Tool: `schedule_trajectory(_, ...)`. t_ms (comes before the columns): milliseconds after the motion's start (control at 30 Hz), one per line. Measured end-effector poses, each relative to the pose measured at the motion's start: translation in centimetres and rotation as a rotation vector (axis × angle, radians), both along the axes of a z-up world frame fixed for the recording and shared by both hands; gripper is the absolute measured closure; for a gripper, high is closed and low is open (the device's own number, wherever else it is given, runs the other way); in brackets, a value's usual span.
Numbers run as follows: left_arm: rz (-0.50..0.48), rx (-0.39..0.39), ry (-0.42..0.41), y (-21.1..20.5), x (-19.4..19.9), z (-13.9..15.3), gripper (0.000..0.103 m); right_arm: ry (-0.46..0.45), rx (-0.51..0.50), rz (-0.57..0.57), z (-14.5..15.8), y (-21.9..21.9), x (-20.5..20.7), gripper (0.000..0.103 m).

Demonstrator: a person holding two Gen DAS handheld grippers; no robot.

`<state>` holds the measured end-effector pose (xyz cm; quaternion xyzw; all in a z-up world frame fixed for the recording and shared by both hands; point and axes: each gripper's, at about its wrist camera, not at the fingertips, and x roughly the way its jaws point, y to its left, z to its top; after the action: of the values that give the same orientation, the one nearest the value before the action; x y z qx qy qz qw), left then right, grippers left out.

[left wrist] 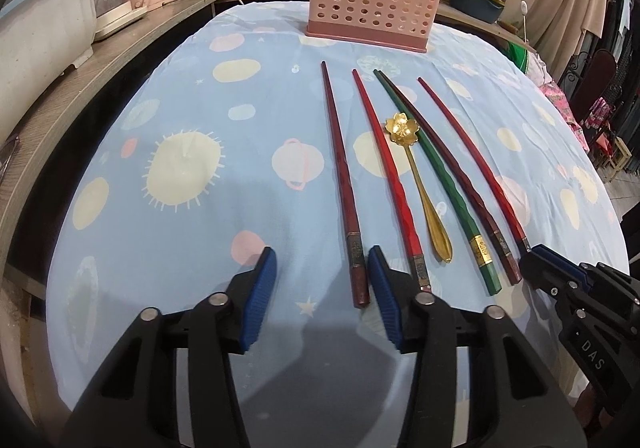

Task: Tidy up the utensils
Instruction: 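Close the left gripper on a dark red chopstick while the right gripper grasps a red chopstick, then lift both chopsticks with both grippers toward the pink basket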

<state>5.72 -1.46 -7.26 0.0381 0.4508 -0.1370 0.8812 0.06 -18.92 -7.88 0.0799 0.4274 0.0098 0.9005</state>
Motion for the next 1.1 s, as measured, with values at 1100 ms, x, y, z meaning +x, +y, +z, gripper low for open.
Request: schedule_trajectory(1100,0.021,-0.133,-0.079,2.1,0.0,6.3,0.096,-0.155,0.067,-0.063,6.1,-3.1,-1.0,0.096)
